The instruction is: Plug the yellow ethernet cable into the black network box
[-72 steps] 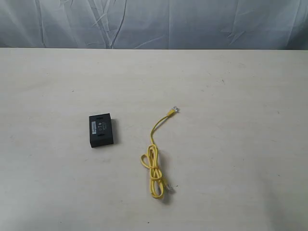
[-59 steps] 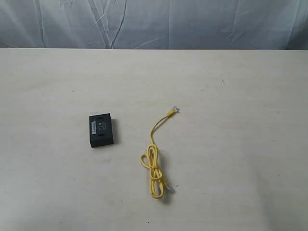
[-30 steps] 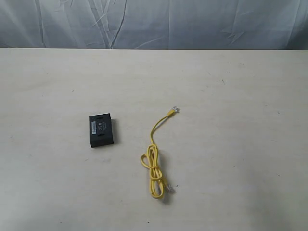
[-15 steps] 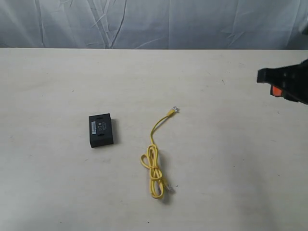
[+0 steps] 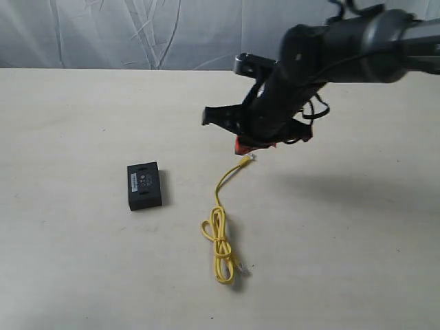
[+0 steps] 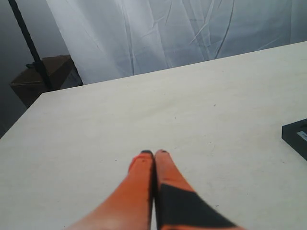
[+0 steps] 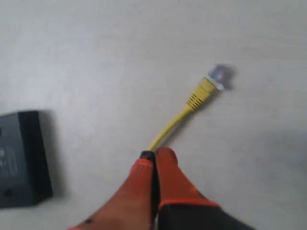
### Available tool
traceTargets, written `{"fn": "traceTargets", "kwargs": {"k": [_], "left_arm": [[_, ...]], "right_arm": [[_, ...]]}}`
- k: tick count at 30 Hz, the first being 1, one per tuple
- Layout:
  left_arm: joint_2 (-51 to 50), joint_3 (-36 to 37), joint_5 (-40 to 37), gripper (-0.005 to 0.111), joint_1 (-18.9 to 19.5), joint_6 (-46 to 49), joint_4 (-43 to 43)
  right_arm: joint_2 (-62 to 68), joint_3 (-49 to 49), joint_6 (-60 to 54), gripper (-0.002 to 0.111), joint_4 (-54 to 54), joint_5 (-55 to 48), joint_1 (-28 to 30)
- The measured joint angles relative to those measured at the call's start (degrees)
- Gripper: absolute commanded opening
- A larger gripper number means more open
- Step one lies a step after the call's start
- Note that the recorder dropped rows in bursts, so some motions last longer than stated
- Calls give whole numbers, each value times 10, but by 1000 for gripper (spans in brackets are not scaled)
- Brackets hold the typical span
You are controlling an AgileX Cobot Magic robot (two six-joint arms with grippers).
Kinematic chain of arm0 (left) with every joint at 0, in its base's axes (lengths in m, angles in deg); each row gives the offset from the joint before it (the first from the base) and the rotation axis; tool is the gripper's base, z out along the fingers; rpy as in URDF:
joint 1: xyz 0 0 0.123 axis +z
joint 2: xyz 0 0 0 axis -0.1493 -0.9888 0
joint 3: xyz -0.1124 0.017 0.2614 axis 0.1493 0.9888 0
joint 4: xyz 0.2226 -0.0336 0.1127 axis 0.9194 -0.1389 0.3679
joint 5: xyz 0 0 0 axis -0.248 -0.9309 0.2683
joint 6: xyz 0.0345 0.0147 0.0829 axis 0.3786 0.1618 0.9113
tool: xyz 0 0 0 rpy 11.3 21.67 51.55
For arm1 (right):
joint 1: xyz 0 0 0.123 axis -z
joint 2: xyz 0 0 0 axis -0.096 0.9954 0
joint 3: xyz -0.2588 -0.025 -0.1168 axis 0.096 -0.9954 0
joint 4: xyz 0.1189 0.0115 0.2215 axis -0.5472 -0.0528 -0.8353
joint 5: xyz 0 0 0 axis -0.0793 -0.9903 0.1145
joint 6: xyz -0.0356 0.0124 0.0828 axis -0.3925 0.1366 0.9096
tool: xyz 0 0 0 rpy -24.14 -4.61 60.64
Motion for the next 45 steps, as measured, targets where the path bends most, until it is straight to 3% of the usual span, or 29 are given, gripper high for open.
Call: {"fn": "traceTargets", "kwargs": {"k": [5,10,21,23,25,26,30,38,45], "left_arm": [[0,0,0,0,0,0,0],[0,0,0,0,0,0,0],[0,0,0,0,0,0,0],[0,0,0,0,0,0,0],[0,0,0,0,0,0,0],[0,0,0,0,0,0,0],[0,0,0,0,0,0,0],[0,0,0,0,0,0,0],[0,0,0,0,0,0,0]], "right_arm": [[95,92,205,2,81,-17,-37],[110,96,267,48,144,-51,-41],[132,96,347,40,182,-47,-43],[132,96,347,29,176,-47,-43],[133,97,341,8,173,-50,-43],[134,97,333,0,171,-53,-43],[132,97,281,-1,162,-65,-43],[75,97,-115,-1,145,-132,-43],[67,94,-294,-1,122,-173,-47]]}}
